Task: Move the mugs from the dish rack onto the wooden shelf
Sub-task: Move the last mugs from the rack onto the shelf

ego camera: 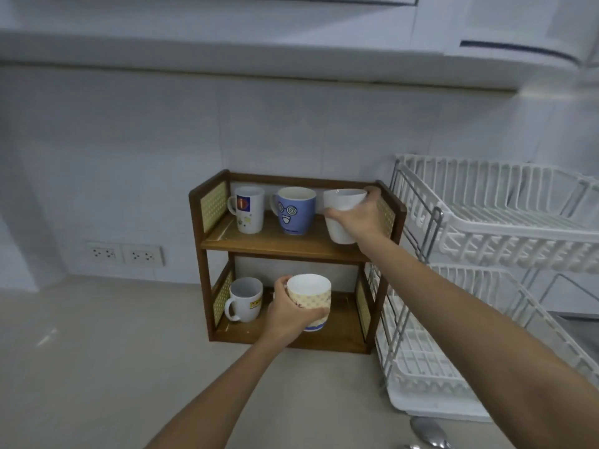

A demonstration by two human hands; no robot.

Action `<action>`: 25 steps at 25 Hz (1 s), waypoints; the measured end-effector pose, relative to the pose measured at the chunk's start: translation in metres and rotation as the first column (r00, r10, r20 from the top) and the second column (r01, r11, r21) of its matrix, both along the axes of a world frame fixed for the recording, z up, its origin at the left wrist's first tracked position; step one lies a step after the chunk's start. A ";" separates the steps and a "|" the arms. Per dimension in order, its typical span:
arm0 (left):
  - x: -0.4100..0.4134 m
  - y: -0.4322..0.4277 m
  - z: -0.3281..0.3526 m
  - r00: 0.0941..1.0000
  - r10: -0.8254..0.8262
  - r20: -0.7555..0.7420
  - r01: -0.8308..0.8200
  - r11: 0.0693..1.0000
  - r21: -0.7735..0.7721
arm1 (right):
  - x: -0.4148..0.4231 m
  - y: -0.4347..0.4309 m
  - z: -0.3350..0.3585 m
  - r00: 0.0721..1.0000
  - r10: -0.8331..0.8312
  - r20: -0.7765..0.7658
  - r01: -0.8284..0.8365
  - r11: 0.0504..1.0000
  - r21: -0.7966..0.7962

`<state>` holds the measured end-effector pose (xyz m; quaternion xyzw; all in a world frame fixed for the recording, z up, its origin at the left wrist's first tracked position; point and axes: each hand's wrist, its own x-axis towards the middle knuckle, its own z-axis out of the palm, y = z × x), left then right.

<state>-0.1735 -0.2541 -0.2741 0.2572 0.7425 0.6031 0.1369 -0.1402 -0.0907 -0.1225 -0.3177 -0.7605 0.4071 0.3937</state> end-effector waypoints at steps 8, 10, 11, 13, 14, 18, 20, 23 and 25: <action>-0.026 0.023 -0.012 0.998 -0.031 0.059 0.028 0.999 0.046 | -0.040 0.029 -0.024 0.990 -0.132 0.041 0.135 0.988 -0.069; -0.029 0.026 -0.015 0.998 -0.041 0.052 0.039 0.999 0.038 | -0.041 0.033 -0.029 0.988 -0.142 0.054 0.144 0.989 -0.045; -0.030 0.028 -0.016 0.998 -0.046 0.042 0.045 0.999 0.028 | -0.040 0.034 -0.031 0.989 -0.134 0.066 0.137 0.990 -0.039; -0.031 0.032 -0.019 0.999 -0.044 0.008 0.044 0.999 -0.002 | -0.039 0.032 -0.030 0.992 -0.115 0.060 0.118 0.992 -0.042; -0.030 0.033 -0.020 0.999 -0.035 -0.005 0.035 0.999 -0.010 | -0.036 0.027 -0.028 0.993 -0.109 0.040 0.110 0.993 -0.028; -0.027 0.034 -0.020 1.000 0.020 0.024 -0.020 1.000 0.021 | 0.010 -0.017 -0.055 0.986 -0.074 -0.148 0.099 0.980 0.170; -0.031 0.030 -0.021 0.998 0.051 0.028 -0.052 0.999 0.015 | 0.051 -0.045 -0.102 0.983 -0.047 -0.178 0.088 0.970 0.229; -0.030 0.028 -0.023 0.997 0.071 0.001 -0.071 0.997 -0.035 | 0.110 -0.072 -0.186 0.998 -0.054 0.043 0.036 0.935 0.352; -0.023 0.033 -0.025 0.997 0.070 -0.030 -0.072 0.995 -0.063 | 0.129 -0.081 -0.230 0.969 -0.029 0.245 -0.058 0.938 0.340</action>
